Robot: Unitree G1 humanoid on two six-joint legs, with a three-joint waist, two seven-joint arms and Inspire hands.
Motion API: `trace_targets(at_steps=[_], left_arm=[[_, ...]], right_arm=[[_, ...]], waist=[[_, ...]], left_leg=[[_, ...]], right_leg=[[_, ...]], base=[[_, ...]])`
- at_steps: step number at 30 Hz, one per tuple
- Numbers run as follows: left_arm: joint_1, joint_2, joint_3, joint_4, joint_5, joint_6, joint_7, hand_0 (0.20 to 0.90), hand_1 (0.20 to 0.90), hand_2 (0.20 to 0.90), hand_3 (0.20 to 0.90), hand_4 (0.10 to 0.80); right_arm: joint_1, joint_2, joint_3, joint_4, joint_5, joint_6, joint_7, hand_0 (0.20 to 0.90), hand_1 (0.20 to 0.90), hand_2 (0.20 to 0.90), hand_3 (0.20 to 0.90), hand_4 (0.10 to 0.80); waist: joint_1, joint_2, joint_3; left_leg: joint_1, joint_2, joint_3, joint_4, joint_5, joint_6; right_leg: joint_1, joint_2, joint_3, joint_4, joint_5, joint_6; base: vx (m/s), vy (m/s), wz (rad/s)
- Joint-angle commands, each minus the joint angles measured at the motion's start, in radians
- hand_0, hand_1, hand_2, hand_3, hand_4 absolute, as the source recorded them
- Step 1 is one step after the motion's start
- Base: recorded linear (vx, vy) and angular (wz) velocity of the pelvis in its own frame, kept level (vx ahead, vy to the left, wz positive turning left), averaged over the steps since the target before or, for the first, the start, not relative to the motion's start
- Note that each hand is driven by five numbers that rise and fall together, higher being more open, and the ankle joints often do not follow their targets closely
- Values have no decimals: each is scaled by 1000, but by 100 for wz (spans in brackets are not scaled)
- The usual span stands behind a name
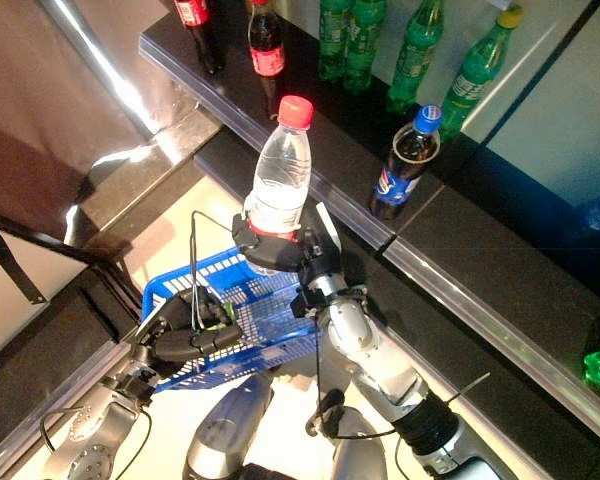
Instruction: Pick up the drink and place into the basket.
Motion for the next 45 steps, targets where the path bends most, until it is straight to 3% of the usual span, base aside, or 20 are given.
trace_targets(at_steps=[1,5,8,12,22,28,31,35,40,45], left_arm=[[-86,13,21,-295,-41,-116,-174,300,300,300,200,100],[-103,23,27,-319,-104,-66,-247,300,300,300,200,100],[-109,26,49,-343,-148,-33,-317,300,300,300,200,100],[-119,29,71,-372,-183,-11,-372,300,300,300,200,100],[-159,-13,101,-425,-230,90,-435,300,300,300,200,100],[-190,-12,105,-451,-219,127,-406,300,300,300,200,100],[-202,-14,103,-463,-218,145,-390,300,300,300,200,100],[-217,-23,99,-471,-215,162,-374,300,300,300,200,100],[-212,-36,96,-484,-197,171,-369,300,300,300,200,100],[-186,-47,97,-505,-187,174,-377,300,300,300,200,100]], right_arm=[[-65,101,54,-19,-12,-154,-14,300,300,300,200,100],[-50,141,96,98,-28,-130,-25,300,300,300,200,100],[-29,207,126,314,-101,-164,-24,300,300,300,200,100],[-28,253,140,478,-143,-144,-33,300,300,300,200,100],[-24,323,130,865,-195,-97,-19,300,300,300,200,100],[-10,333,105,1071,-124,19,56,300,300,300,200,100],[-13,335,86,1173,-148,24,52,300,300,300,200,100],[-34,328,87,1313,-323,135,100,300,300,300,200,100],[-31,284,179,1364,-633,297,228,300,300,300,200,100],[-22,269,215,1384,-757,363,298,300,300,300,200,100]], waist=[[-2,-42,-198],[25,-45,-199],[54,-46,-201],[79,-49,-205],[134,-51,-208],[145,-57,-206],[150,-60,-202],[157,-60,-204],[165,-60,-199],[177,-60,-186]], left_leg=[[4,-63,-12,101,-20,62],[7,-73,-28,98,-34,64],[8,-79,-44,92,-41,65],[8,-85,-60,89,-55,66],[14,-95,-92,86,-84,64],[11,-96,-97,79,-82,65],[10,-96,-101,77,-81,65],[9,-95,-101,72,-78,65],[4,-94,-96,73,-75,65],[1,-95,-96,76,-73,68]], right_leg=[[150,48,36,-257,164,27],[163,45,21,-267,167,32],[172,39,0,-276,171,33],[183,36,-16,-283,171,35],[206,35,-32,-286,151,45],[206,36,-34,-288,151,49],[207,38,-34,-289,152,49],[206,39,-35,-290,151,50],[204,39,-41,-286,149,51],[205,37,-47,-280,146,50]], base=[[19,-21,19],[18,-20,14],[25,-24,13],[32,-22,19],[58,-30,11],[23,-7,5],[0,0,0],[20,1,6],[7,-2,4],[20,-7,1]])
